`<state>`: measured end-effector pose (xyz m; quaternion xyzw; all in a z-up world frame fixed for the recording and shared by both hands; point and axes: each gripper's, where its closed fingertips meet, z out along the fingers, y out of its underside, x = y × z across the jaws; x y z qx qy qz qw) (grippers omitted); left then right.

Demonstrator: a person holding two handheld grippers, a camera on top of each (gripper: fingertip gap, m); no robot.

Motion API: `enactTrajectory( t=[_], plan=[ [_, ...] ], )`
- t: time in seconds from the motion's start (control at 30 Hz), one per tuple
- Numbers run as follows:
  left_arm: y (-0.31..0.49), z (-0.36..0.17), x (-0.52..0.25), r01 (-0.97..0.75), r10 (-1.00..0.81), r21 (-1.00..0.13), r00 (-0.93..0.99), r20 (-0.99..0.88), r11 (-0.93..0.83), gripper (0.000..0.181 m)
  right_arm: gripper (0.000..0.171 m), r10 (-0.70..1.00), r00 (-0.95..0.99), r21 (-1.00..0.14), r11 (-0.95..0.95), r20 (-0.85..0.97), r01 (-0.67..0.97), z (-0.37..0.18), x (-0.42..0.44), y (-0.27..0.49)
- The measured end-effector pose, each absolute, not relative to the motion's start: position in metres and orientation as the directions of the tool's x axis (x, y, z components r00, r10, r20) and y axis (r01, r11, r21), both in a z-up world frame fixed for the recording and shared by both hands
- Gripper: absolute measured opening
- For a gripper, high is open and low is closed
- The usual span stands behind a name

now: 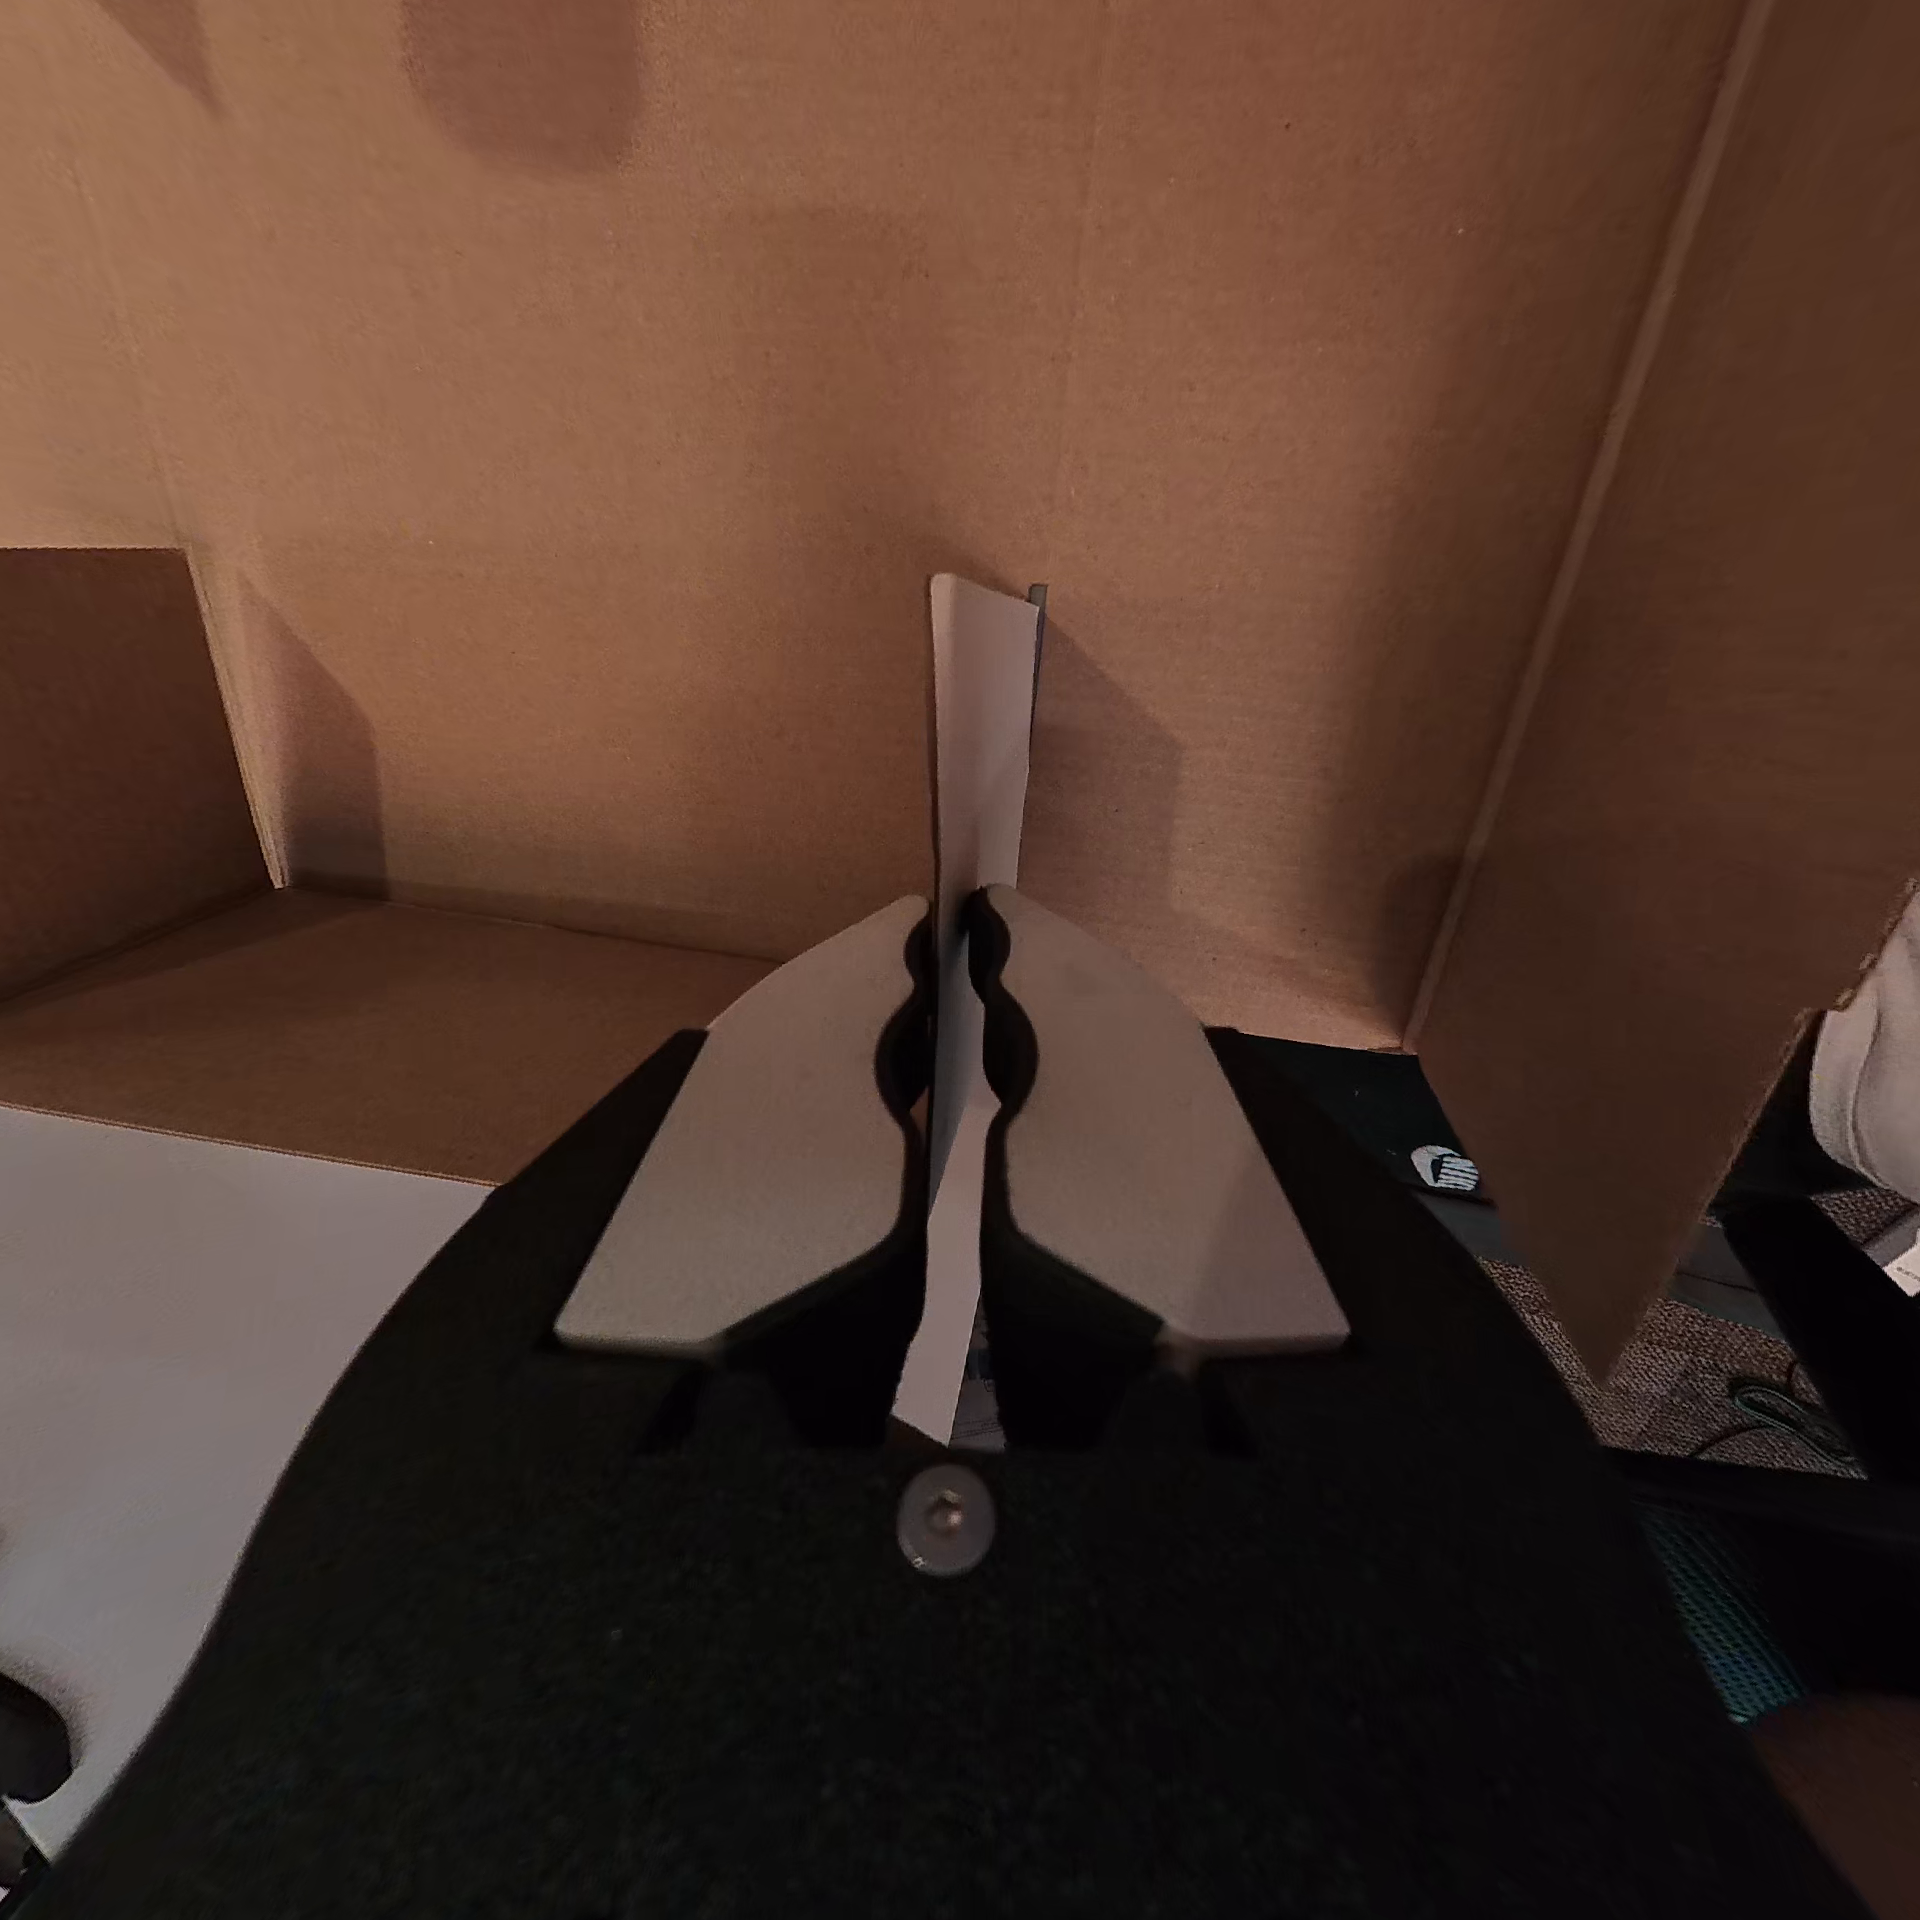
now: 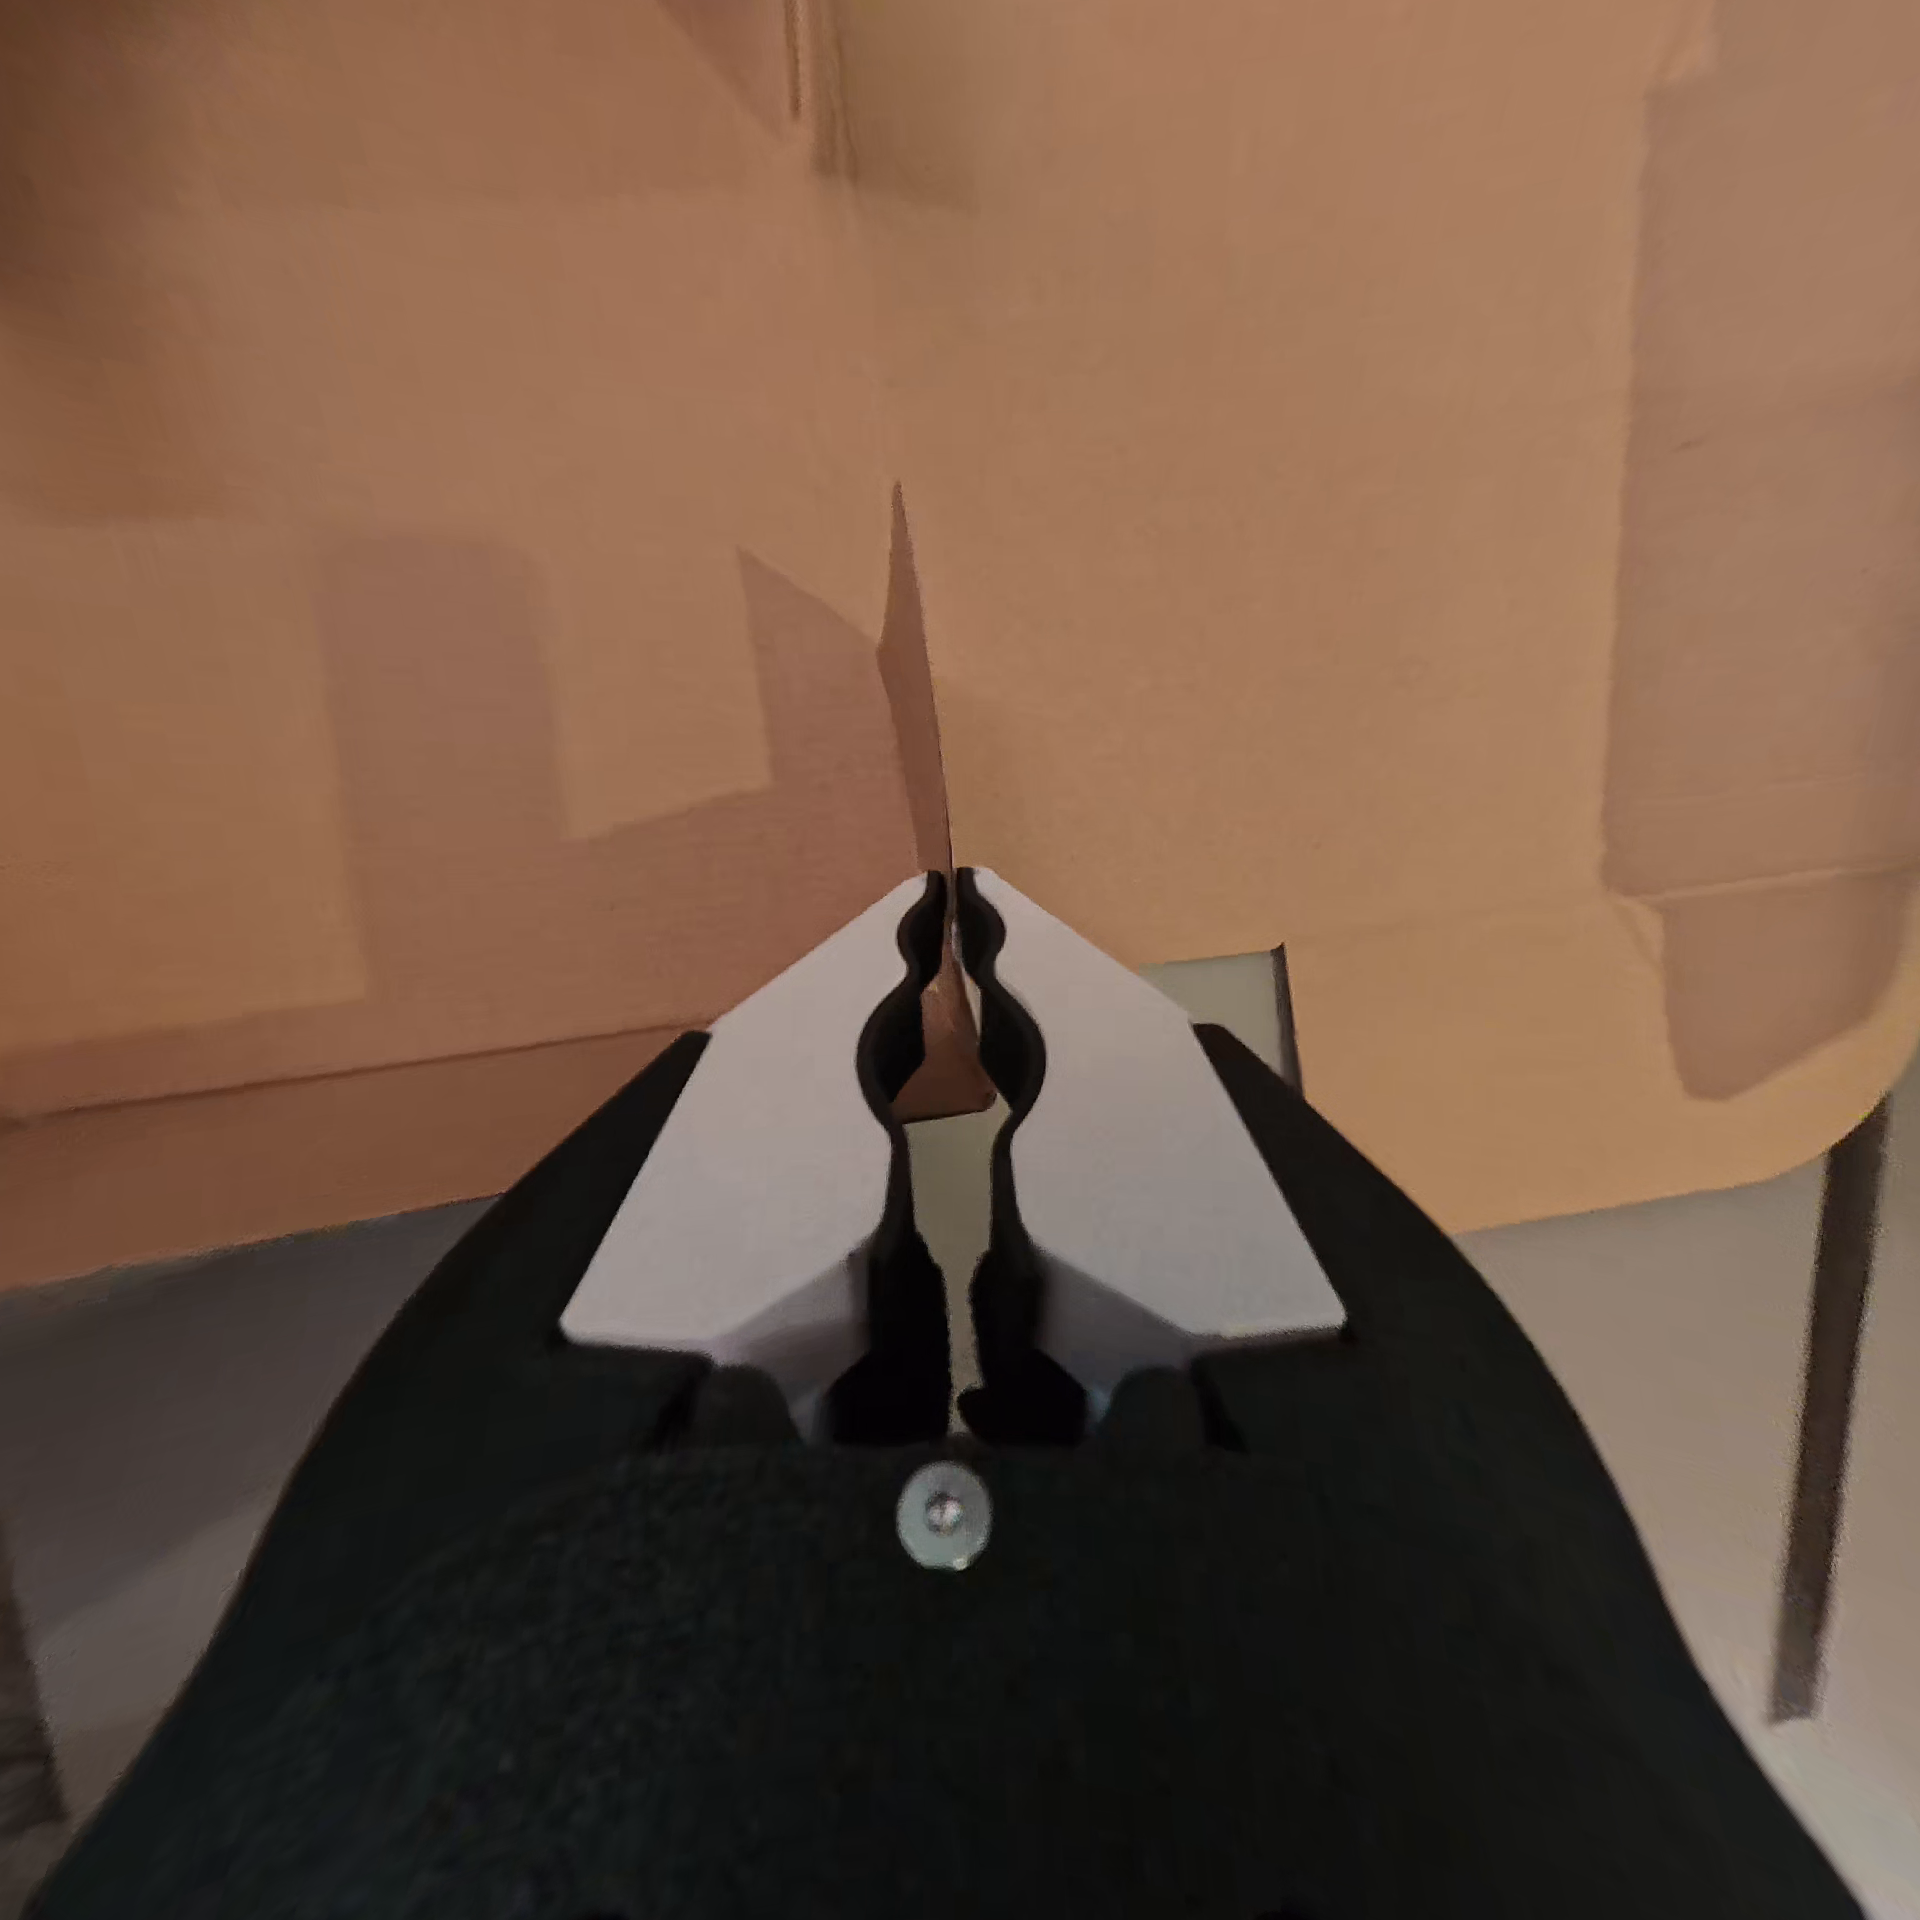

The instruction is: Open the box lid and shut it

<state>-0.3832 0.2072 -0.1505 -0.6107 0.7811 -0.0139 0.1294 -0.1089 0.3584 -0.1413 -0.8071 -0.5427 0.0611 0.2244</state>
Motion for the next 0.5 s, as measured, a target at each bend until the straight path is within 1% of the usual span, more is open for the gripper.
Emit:
enactTrajectory(
  t=[0.03,0.13,0.4,0.5],
  plan=[
    [0.2073,-0.1505,-0.3833,-0.95,-0.958,-0.18,-0.22,-0.187,0.253,0.003,0.001,0.886,0.445,-0.437,-0.351,0.132,0.828,-0.1412,-0.1086,0.3598],
    [0.2074,-0.1506,-0.3833,-0.95,-0.957,-0.181,-0.218,-0.191,0.253,0.003,0.001,0.865,0.484,-0.452,-0.382,0.133,0.806,-0.1409,-0.1079,0.3613],
    [0.2073,-0.1506,-0.3833,-0.949,-0.956,-0.18,-0.225,-0.19,0.259,0.004,0.002,0.881,0.451,-0.435,-0.354,0.14,0.828,-0.141,-0.1077,0.3605],
    [0.2058,-0.1504,-0.384,-0.942,-0.951,-0.188,-0.241,-0.196,0.277,0.004,0.002,0.874,0.473,-0.438,-0.383,0.115,0.813,-0.1414,-0.1077,0.3612]
  ],
)
